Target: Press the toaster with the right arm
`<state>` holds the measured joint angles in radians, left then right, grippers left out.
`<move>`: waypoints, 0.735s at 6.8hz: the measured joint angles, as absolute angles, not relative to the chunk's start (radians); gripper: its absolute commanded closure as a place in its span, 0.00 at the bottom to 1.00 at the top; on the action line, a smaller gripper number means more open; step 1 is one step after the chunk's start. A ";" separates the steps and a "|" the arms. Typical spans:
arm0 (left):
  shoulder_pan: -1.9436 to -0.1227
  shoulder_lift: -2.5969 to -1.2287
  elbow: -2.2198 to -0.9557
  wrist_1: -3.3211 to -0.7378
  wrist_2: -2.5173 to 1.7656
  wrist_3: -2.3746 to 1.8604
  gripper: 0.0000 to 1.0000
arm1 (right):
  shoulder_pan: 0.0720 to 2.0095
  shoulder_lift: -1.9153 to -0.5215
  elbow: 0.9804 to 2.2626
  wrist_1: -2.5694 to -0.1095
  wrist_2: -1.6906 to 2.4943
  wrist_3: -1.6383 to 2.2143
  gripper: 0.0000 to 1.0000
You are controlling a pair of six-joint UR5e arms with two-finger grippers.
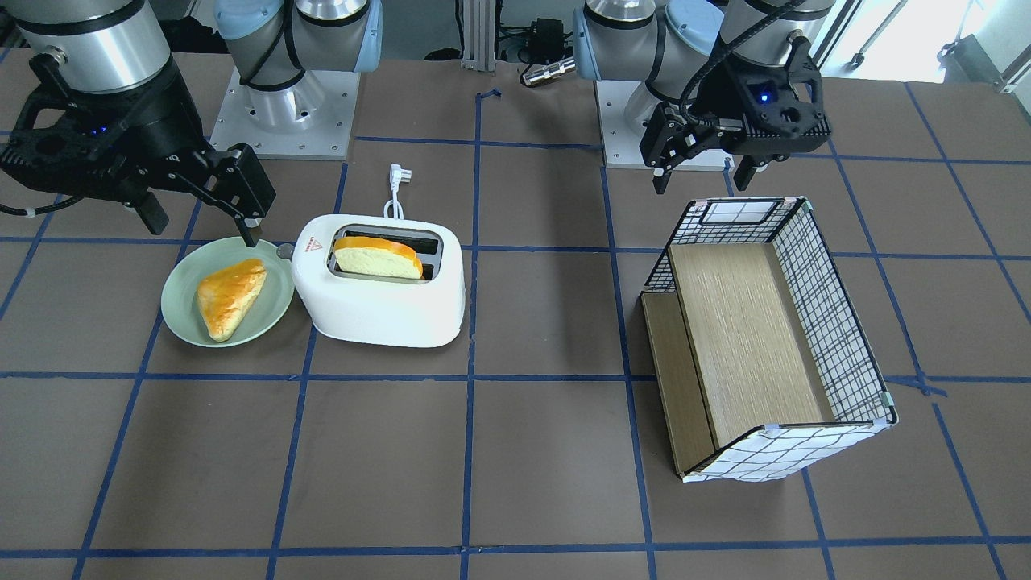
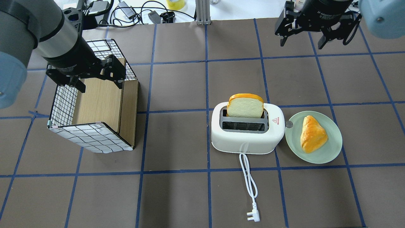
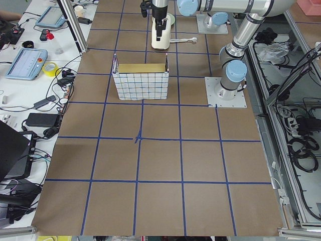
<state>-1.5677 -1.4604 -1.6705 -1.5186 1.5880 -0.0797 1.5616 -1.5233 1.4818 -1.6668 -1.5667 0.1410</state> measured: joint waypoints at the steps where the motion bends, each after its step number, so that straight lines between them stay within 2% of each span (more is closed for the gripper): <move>1: -1.568 -1.460 -1.670 -1.519 1.588 -0.080 0.00 | 1.562 -1.523 1.482 -1.665 -1.567 0.141 0.00; 5: -1.568 -1.460 -1.670 -1.519 1.588 -0.080 0.00 | 1.557 -1.518 1.480 -1.653 -1.565 0.137 0.00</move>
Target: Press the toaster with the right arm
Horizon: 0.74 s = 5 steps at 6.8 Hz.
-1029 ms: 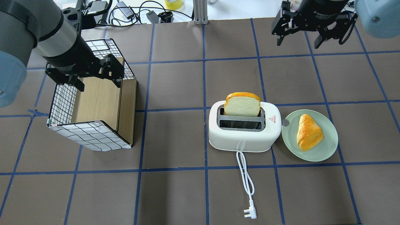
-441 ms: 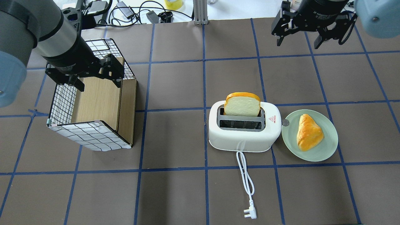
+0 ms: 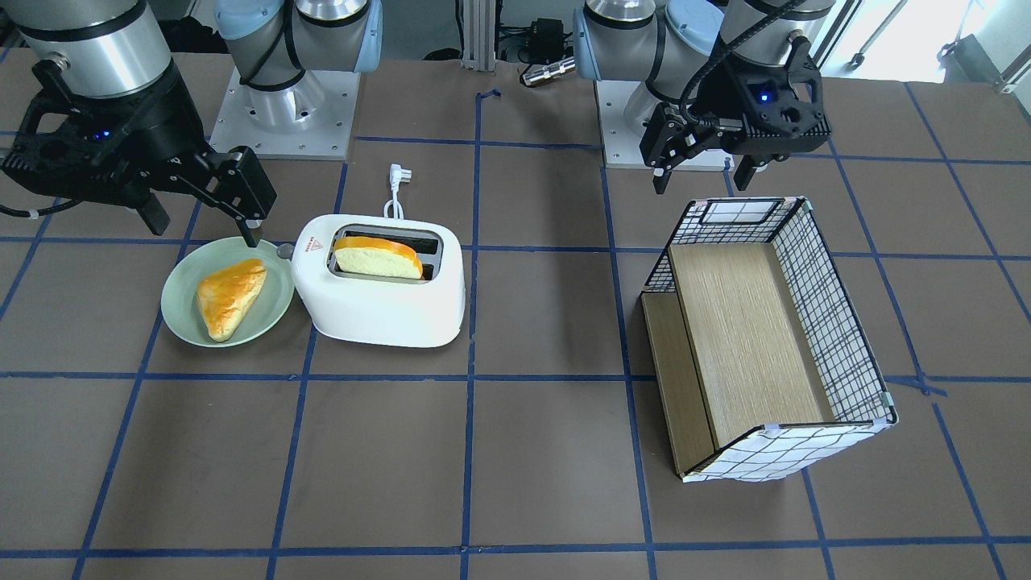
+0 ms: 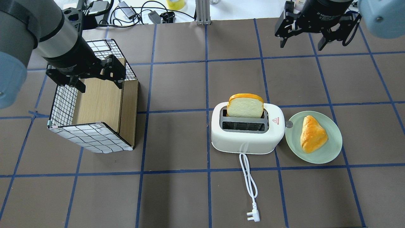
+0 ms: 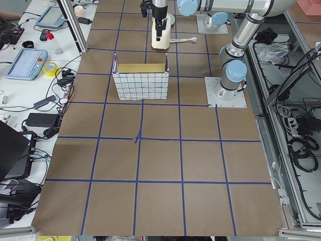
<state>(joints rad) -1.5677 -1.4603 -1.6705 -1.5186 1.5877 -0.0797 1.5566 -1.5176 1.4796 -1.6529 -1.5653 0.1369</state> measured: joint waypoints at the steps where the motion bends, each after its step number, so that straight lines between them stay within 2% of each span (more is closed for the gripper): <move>1: -1.568 -1.460 -1.670 -1.519 1.588 -0.080 0.00 | 1.547 -1.513 1.476 -1.637 -1.560 0.134 0.24; 3: -1.568 -1.460 -1.670 -1.519 1.588 -0.080 0.00 | 1.515 -1.509 1.475 -1.522 -1.540 0.114 0.85; 4: -1.568 -1.460 -1.670 -1.519 1.588 -0.080 0.00 | 1.479 -1.508 1.478 -1.430 -1.499 0.088 1.00; 5: -1.568 -1.460 -1.670 -1.519 1.588 -0.080 0.00 | 1.416 -1.508 1.483 -1.334 -1.430 0.041 1.00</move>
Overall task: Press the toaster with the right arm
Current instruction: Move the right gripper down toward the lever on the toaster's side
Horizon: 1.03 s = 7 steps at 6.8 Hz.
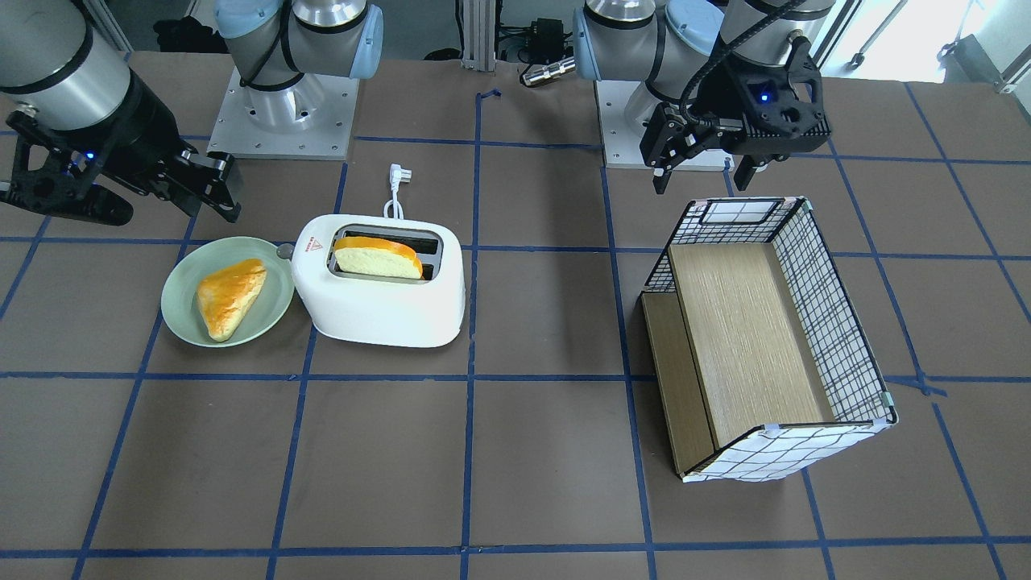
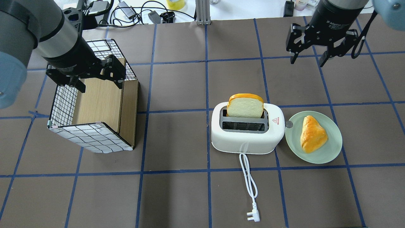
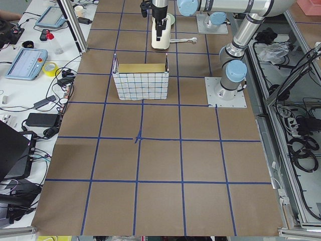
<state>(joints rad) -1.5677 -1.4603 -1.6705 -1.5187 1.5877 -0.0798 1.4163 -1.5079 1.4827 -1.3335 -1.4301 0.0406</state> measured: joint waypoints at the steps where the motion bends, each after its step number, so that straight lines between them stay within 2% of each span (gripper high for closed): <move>1: -1.568 -1.460 -1.670 -1.519 1.588 -0.080 0.00 | 1.347 -1.508 1.495 -1.265 -1.353 -0.026 1.00; 4: -1.568 -1.460 -1.671 -1.519 1.588 -0.080 0.00 | 1.210 -1.508 1.607 -1.226 -1.104 -0.319 1.00; 7: -1.568 -1.460 -1.670 -1.519 1.588 -0.080 0.00 | 1.108 -1.506 1.781 -1.240 -0.879 -0.619 1.00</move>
